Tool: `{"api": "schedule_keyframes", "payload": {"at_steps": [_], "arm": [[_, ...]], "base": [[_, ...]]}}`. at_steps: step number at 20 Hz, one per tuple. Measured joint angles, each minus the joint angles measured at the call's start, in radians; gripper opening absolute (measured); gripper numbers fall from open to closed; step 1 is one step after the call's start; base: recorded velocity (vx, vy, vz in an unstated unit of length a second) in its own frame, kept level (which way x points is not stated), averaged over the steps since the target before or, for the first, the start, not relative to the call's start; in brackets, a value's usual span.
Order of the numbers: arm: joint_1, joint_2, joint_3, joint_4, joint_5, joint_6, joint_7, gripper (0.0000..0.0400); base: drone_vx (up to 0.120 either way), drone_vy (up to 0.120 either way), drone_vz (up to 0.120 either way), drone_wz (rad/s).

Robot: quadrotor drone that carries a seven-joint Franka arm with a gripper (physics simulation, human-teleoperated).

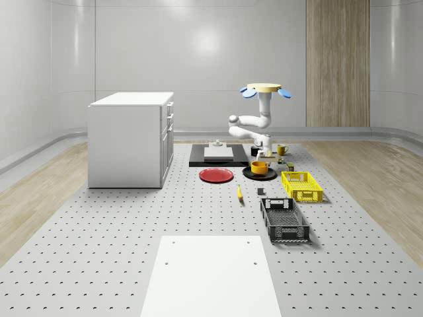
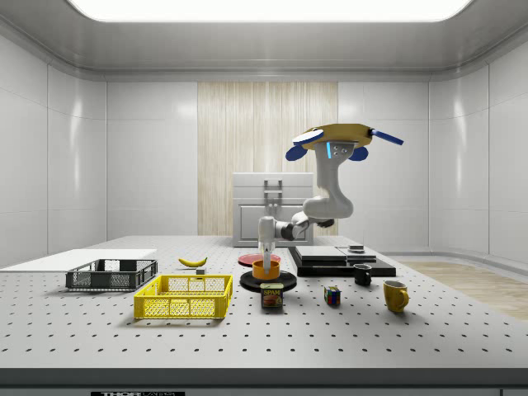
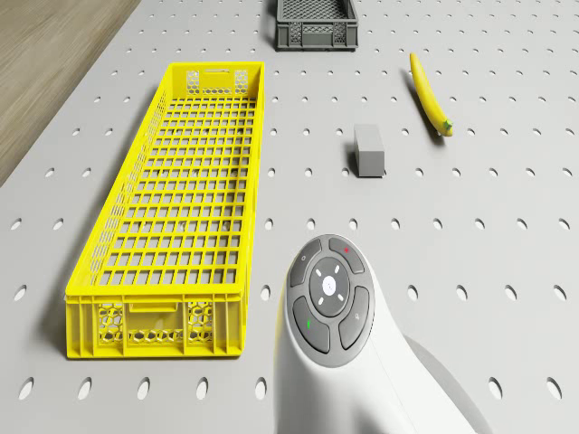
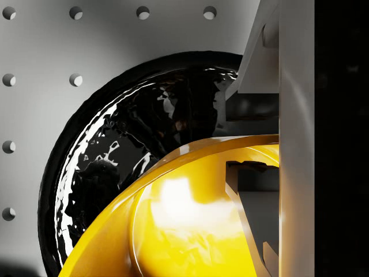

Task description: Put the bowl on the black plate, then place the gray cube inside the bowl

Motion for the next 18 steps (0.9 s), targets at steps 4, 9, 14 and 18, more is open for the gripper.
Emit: {"api": "schedule_keyframes", "payload": {"at_steps": [4,9,14,18], "arm": [[-0.014,0.01,-0.019,0.007,-0.021,0.0,0.012,0.01],[-0.032,0.024,-0.03,0.009,-0.036,-0.008,0.03,0.028],[-0.036,0.032,-0.035,0.009,-0.043,-0.015,0.035,0.0366],[-0.036,0.037,-0.036,0.009,-0.046,-0.019,0.035,0.0387]], "base": [[0.0,0.0,0.0,0.0],[0.0,0.0,0.0,0.0],[0.064,0.0,0.0,0.0],[0.04,0.0,0.05,0.0]]}}
